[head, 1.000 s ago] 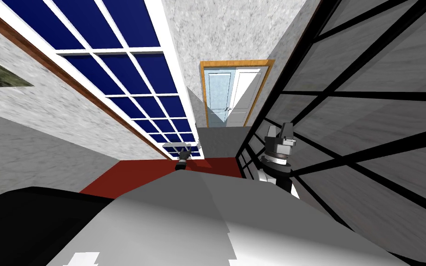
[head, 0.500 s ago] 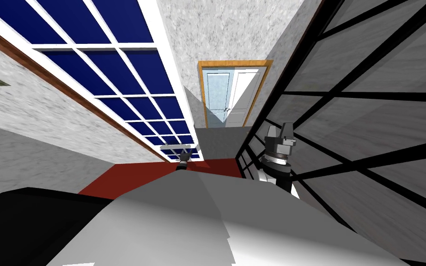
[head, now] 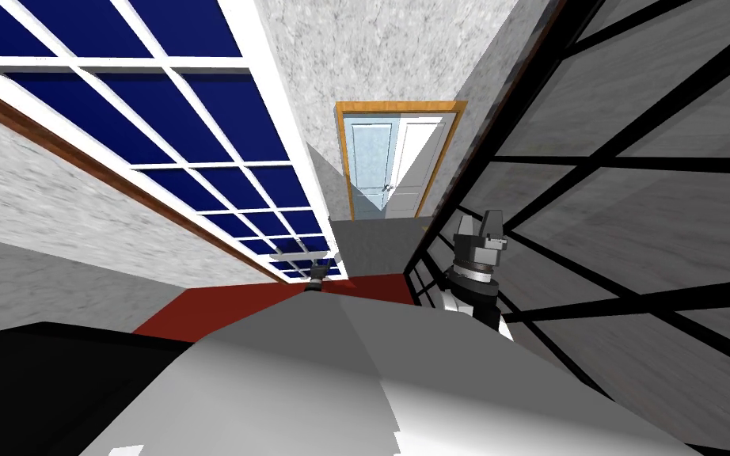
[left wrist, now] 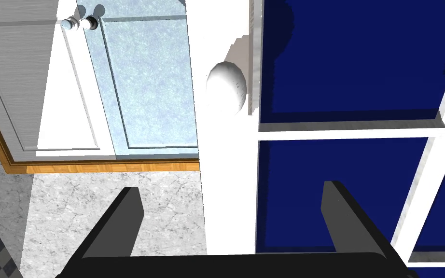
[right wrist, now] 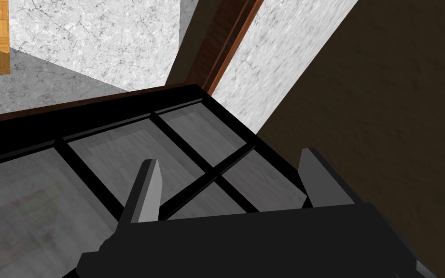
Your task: Pull the door open
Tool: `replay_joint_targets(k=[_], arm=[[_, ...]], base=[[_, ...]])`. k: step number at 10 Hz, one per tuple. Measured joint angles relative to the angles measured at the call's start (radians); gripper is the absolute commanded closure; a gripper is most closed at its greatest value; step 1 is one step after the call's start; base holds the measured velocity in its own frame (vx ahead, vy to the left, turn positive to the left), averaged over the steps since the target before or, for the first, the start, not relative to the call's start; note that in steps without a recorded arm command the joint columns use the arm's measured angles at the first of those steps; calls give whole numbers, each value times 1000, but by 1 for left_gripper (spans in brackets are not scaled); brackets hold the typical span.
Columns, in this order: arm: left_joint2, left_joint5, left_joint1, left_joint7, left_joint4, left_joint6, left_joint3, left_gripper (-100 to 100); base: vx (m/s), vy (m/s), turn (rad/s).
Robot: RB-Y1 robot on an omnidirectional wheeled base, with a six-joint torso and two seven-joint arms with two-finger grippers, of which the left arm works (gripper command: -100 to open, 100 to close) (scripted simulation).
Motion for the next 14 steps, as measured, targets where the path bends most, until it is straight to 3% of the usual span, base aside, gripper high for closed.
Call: replay_joint_targets(k=[2, 7, 10, 11, 14], arm=[[-3, -4, -5, -20, 24, -11, 6, -100], [45, 16, 0, 4, 55, -30, 34, -100], [70, 32, -6, 17, 96, -53, 56, -100], [70, 32, -5, 17, 99, -57, 57, 100], [71, 32, -5, 17, 97, -52, 58, 100]], base=[[75, -10, -49], [203, 7, -77], [170, 5, -54], [-18, -5, 16], [-22, 4, -10]])
